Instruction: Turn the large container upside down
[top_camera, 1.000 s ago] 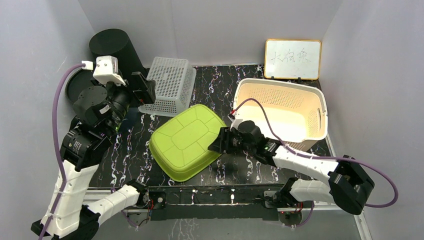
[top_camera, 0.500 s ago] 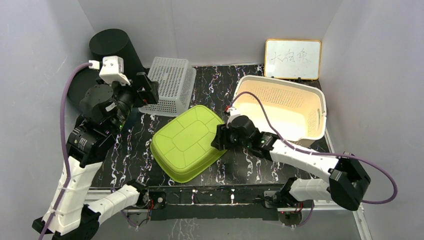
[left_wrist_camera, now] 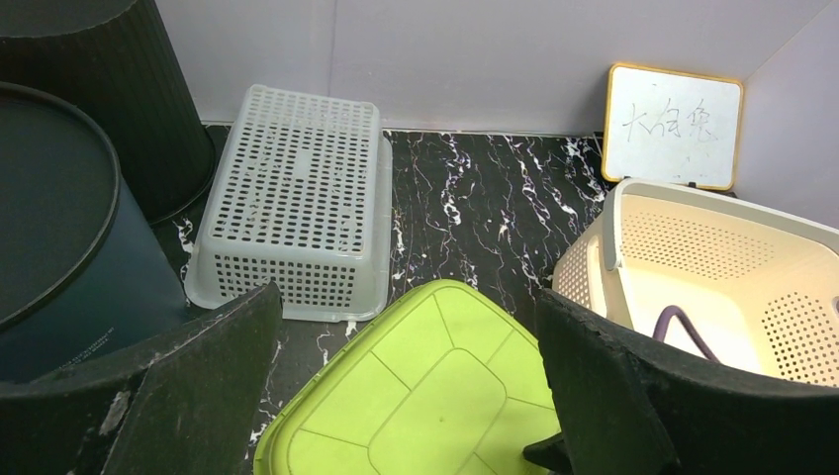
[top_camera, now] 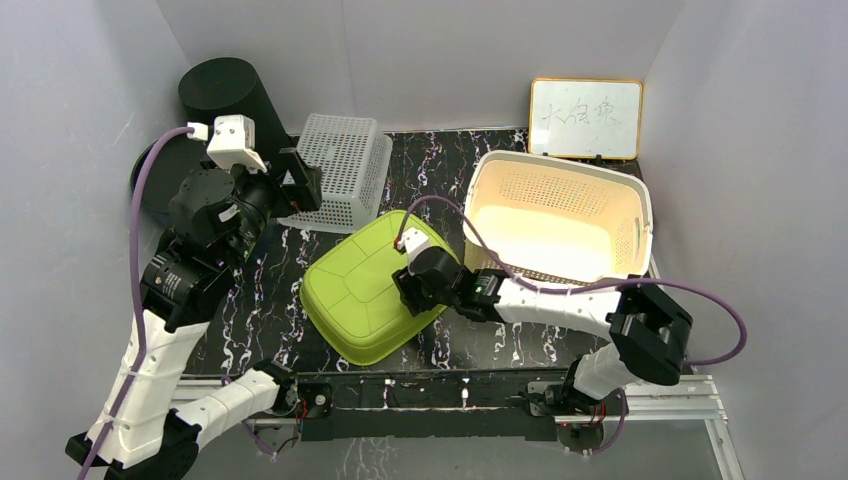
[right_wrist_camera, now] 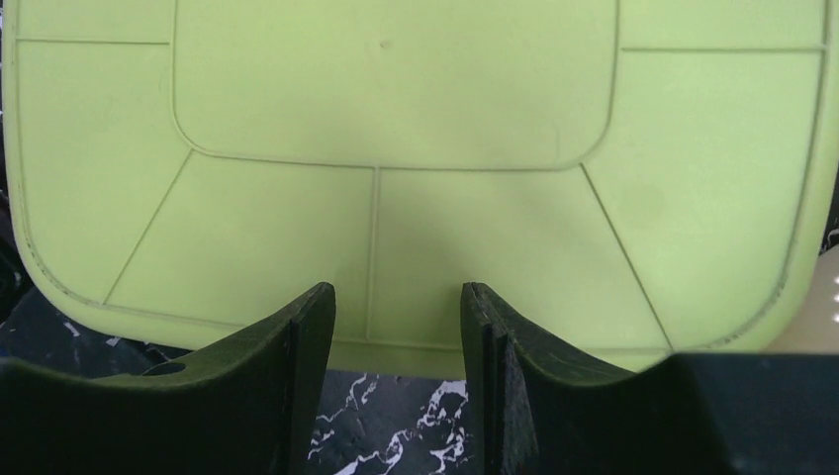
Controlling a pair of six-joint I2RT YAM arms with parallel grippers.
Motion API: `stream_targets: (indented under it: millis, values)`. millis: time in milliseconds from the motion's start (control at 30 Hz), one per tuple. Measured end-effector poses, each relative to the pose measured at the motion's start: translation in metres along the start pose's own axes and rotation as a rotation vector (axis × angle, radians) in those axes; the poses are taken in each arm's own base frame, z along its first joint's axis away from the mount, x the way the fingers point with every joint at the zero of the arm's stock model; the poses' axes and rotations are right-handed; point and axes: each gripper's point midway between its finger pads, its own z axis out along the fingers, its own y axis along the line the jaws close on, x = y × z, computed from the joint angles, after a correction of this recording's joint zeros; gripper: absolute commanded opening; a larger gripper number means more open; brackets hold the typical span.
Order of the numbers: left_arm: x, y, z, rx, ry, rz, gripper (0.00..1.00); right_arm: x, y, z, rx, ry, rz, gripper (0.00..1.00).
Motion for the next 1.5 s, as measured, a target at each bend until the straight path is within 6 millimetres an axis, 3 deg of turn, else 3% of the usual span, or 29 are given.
stream_targets:
  millis: [167, 367, 633, 867, 1033, 1133, 1333, 1433, 1467, 1500]
  values:
    - [0.001, -0.001, 0.0, 0.007, 0.003, -0.001, 0.98, 0.0, 0.022, 0.01, -0.001, -0.017, -0.08, 0.47]
    - [0.006, -0.001, 0.0, 0.007, 0.013, -0.003, 0.98, -0.004, 0.081, 0.022, -0.137, -0.048, -0.087, 0.47]
    - [0.008, 0.001, -0.004, 0.008, 0.02, -0.004, 0.98, -0.027, 0.157, 0.056, -0.323, -0.101, -0.02, 0.47]
    - [0.009, 0.004, -0.012, 0.008, 0.013, -0.005, 0.98, -0.043, 0.196, 0.073, -0.433, -0.125, 0.009, 0.47]
    - [0.01, 0.005, -0.012, 0.006, 0.015, -0.002, 0.98, -0.04, 0.19, 0.066, -0.408, -0.121, 0.015, 0.49]
    - [0.012, 0.005, -0.012, 0.007, 0.021, 0.0, 0.98, -0.039, 0.17, 0.05, -0.327, -0.115, 0.014, 0.52]
    - [0.023, 0.005, -0.008, 0.005, 0.046, 0.009, 0.98, -0.079, 0.121, 0.0, -0.13, -0.252, 0.069, 0.67]
    - [0.03, 0.005, -0.005, 0.005, 0.064, 0.012, 0.98, -0.088, 0.093, -0.008, -0.052, -0.281, 0.12, 0.7]
    - [0.032, 0.005, -0.004, 0.005, 0.069, 0.014, 0.98, -0.087, 0.081, -0.005, -0.027, -0.275, 0.139, 0.76]
    - [0.033, 0.005, -0.004, 0.007, 0.072, 0.014, 0.98, -0.084, 0.071, -0.001, -0.004, -0.262, 0.154, 0.93]
